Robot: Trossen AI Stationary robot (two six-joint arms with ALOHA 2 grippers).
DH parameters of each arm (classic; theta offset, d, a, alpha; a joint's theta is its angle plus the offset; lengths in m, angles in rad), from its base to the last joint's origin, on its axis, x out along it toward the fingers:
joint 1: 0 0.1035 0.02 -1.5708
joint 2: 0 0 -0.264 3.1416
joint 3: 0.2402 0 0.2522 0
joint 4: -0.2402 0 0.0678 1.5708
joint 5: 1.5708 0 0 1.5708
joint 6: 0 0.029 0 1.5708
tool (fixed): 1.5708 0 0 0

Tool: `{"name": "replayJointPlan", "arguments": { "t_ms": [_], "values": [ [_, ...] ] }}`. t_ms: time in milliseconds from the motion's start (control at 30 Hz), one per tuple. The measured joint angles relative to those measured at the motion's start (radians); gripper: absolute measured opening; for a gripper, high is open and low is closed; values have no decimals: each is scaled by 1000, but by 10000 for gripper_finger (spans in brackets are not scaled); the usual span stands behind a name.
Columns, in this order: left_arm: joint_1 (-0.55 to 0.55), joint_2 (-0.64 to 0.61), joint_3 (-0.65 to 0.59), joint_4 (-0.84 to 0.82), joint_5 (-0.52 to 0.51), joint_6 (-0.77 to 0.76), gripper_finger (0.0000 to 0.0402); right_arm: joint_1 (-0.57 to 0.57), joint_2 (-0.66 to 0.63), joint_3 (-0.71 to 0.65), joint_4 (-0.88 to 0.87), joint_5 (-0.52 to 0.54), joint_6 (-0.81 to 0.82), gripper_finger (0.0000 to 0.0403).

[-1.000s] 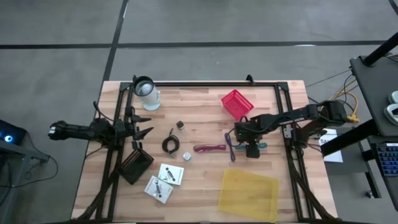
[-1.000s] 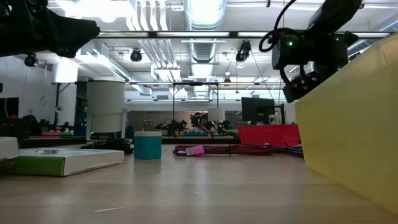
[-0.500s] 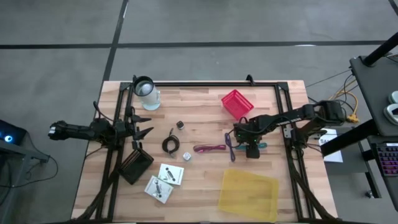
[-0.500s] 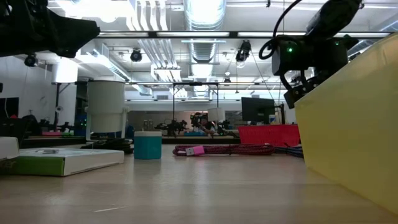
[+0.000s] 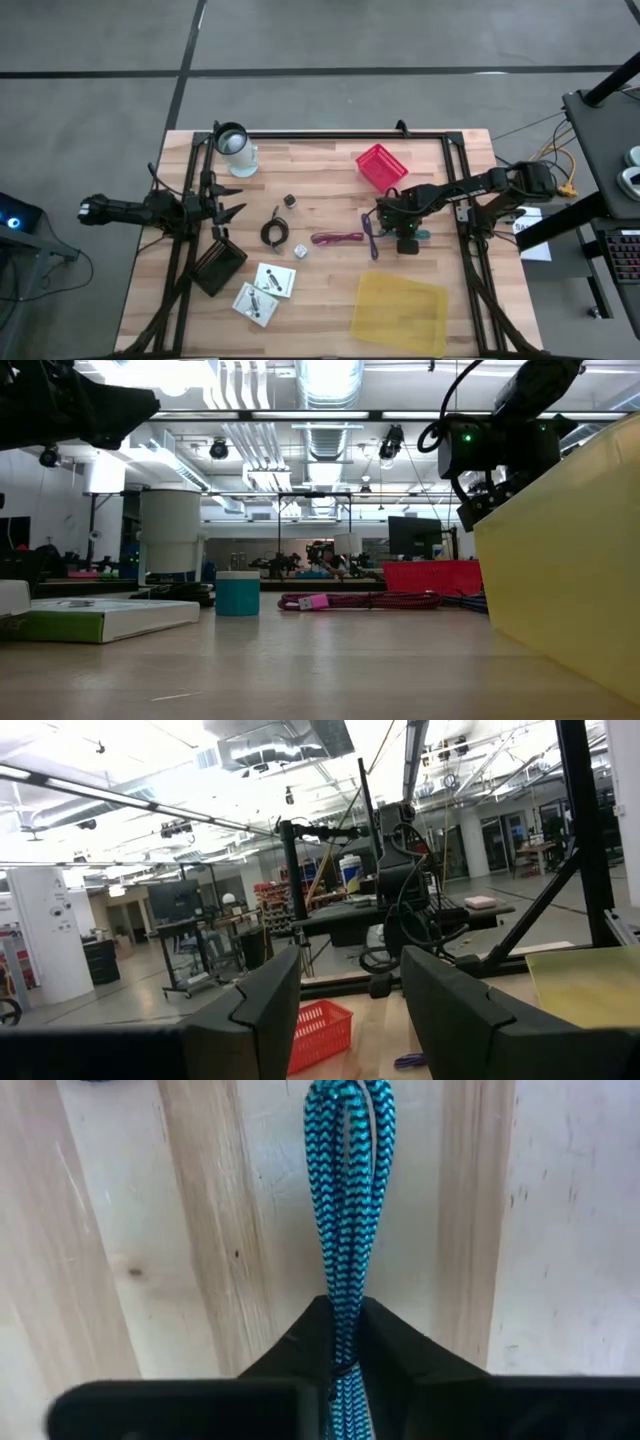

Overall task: Pick and place items into bin
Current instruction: Put the light blue patterned charger cable into the yellow bin

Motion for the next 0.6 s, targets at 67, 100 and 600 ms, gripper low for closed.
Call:
{"name": "replayJointPlan", "arguments": {
  "t_ms": [67,100,600],
  "values": [
    [0,0,0,0,0,0,160,0,0,6,-25,0,13,18],
    [0,0,0,0,0,0,160,0,0,10,-43,0,27,18],
    [0,0,0,2,0,0,160,52,-30,321,-417,-125,197,18]
  ]
}}
